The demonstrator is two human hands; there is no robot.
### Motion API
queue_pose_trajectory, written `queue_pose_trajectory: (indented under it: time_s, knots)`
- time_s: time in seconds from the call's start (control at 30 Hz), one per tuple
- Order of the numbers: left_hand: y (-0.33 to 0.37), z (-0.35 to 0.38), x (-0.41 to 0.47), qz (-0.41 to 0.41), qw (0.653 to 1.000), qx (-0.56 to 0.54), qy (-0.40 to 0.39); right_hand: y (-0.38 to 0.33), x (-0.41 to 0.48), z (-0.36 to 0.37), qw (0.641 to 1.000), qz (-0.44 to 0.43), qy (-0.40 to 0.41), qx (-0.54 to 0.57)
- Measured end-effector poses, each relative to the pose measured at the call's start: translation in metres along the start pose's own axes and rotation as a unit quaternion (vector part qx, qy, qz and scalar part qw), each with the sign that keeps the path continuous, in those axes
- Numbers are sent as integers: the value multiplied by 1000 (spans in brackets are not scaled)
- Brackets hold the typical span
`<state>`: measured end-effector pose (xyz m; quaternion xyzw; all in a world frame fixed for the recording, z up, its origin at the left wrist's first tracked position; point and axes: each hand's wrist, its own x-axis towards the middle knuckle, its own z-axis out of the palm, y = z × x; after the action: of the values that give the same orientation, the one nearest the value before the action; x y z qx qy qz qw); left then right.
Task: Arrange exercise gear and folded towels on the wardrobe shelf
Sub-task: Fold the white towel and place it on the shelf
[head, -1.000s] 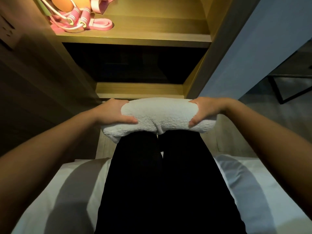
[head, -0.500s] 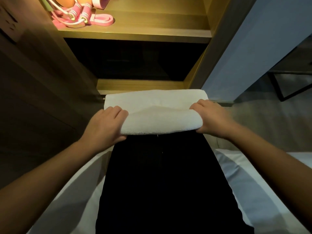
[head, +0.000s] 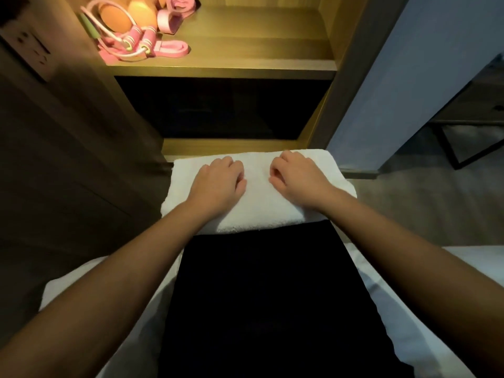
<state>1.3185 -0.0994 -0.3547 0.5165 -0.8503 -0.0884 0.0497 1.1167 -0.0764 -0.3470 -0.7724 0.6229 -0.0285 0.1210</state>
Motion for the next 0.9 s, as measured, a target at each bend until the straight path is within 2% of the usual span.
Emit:
queue_pose_trajectory:
  time_s: [0.07, 0.17, 0.27, 0.4, 0.53, 0.6, 0.67, 0.73, 0.8, 0.87, 0.9]
  knots:
    - [2, 18, -15, -3, 1000, 3, 11, -2, -10, 20, 1000, -3, -15, 5]
    - [3, 33, -29, -30, 996, 58, -53, -1, -19, 41, 996, 21, -72, -50]
    - [1, 37, -31, -68, 993, 55, -74, 5, -16, 47, 993, 48, -95, -43]
    - [-4, 33, -35, -161, 980, -5, -119, 16, -14, 45, 979, 158, -126, 23]
    - [-9, 21, -38, -264, 951, -62, -149, 23, -17, 42, 951, 268, -139, 72]
    - [-12, 12, -38, -310, 930, -78, -183, 25, -17, 38, 940, 297, -146, 87]
    - [-12, 2, -30, -338, 919, -44, -197, 25, -14, 31, 936, 303, -159, 82]
    - [-2, -4, -14, -281, 946, 19, -159, 20, -12, 27, 950, 263, -161, 42]
    - [22, -5, 2, -150, 982, 15, -110, 13, -13, 27, 975, 173, -138, 15]
    - [45, 2, 6, -58, 990, -3, -130, 12, -16, 26, 983, 123, -131, 28]
    - [49, 8, 4, -54, 987, -2, -149, 15, -18, 25, 981, 127, -140, 41]
